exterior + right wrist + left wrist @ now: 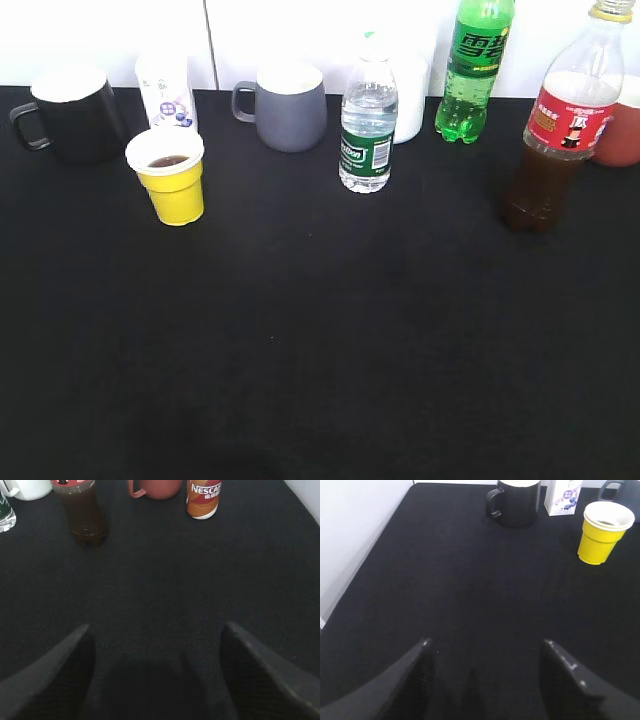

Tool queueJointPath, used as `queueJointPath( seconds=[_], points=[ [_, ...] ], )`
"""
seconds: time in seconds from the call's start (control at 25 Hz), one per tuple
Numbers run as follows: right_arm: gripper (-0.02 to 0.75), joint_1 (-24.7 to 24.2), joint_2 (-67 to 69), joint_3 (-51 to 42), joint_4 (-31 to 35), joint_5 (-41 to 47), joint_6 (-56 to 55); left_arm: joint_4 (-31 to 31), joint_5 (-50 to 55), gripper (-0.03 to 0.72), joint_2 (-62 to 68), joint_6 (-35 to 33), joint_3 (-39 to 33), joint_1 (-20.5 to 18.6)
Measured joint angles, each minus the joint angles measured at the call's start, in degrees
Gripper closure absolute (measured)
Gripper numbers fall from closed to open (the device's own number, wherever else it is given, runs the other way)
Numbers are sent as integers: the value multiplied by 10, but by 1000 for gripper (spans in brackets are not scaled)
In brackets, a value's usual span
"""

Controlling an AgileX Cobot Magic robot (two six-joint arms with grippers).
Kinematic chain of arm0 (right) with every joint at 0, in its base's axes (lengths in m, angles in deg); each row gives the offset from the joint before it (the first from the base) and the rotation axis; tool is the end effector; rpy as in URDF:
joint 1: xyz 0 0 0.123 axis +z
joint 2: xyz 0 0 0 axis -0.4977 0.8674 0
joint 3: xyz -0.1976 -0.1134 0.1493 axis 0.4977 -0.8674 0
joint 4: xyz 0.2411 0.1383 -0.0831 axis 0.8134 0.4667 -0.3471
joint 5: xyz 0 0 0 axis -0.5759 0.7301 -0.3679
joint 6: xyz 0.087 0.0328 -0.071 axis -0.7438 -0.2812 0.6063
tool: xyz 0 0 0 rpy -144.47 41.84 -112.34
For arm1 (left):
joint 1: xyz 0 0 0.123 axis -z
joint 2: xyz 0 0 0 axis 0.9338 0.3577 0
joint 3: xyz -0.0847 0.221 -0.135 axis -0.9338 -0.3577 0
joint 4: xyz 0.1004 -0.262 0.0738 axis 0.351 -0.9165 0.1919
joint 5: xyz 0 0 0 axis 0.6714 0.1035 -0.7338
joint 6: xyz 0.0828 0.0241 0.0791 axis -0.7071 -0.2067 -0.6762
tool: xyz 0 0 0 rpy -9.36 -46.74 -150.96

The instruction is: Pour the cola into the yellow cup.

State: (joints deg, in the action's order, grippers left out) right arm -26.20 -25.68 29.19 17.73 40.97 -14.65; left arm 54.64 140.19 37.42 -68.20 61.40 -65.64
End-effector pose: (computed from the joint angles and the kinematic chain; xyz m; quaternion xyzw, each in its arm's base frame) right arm 0.0639 -0.0055 0.2888 0.0428 0.8423 0.0135 0.5372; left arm 0.0617 0.0075 0.2902 -0.0368 0.8460 0.0016 0.5318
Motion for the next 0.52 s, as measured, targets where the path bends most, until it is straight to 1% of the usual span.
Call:
queueJointPath(
  seconds=[0.52],
  points=[
    [153, 0, 0, 0, 0, 0, 0, 0, 0, 210, 0, 0, 0, 0]
  ],
)
